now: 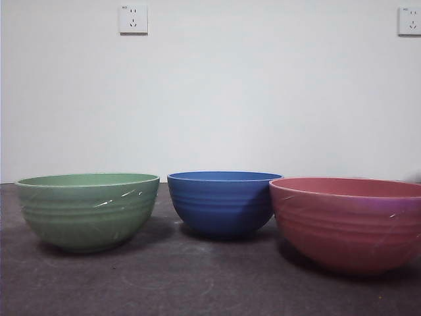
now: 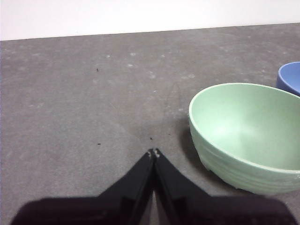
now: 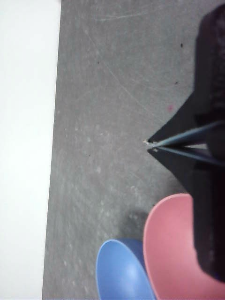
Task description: Pick up the green bowl on the top,put the green bowl on the left,pick up the red bowl in the middle,put the red bowl on the right
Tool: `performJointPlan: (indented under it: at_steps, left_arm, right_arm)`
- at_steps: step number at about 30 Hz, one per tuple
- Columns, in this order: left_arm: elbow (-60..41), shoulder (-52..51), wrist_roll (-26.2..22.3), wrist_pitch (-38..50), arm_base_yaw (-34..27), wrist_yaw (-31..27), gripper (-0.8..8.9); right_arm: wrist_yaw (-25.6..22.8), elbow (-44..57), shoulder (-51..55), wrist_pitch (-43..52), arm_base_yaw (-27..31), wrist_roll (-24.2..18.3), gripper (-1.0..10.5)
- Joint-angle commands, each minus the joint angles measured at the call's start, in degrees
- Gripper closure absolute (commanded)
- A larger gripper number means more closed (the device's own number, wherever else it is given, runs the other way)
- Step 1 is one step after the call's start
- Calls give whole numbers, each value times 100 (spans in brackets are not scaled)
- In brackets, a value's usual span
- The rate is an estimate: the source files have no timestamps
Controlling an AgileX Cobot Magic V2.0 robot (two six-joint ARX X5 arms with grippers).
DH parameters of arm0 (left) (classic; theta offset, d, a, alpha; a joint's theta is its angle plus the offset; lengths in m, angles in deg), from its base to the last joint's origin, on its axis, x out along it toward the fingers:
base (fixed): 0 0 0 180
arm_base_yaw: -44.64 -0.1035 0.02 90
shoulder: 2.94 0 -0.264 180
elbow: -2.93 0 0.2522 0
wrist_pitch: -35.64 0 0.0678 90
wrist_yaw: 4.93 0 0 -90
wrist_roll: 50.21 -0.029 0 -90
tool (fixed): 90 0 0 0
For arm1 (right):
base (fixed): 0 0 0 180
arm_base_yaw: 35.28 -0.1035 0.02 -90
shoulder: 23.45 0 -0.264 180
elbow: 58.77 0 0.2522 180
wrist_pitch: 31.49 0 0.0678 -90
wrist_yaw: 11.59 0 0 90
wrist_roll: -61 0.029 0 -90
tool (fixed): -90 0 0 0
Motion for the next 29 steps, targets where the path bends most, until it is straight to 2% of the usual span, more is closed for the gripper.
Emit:
performJointPlan:
  at_steps: [1, 11, 18, 21, 29]
  left_arm:
    - [-68, -11, 37, 11, -20, -9, 817]
    - [-68, -11, 37, 11, -20, -9, 817]
    - [-68, -11, 37, 9, -20, -11, 817]
    - [-68, -11, 37, 9, -20, -9, 817]
    - [-68, -11, 37, 9, -20, -11, 817]
  right_arm:
    - [24, 264, 271, 70, 63, 35, 963]
    - [17, 957, 688, 299, 66, 144, 963]
    - [-35, 955, 691, 304, 66, 153, 963]
    - [-22, 955, 691, 337, 59, 365, 963]
    - [-26, 955, 669, 332, 59, 356, 963]
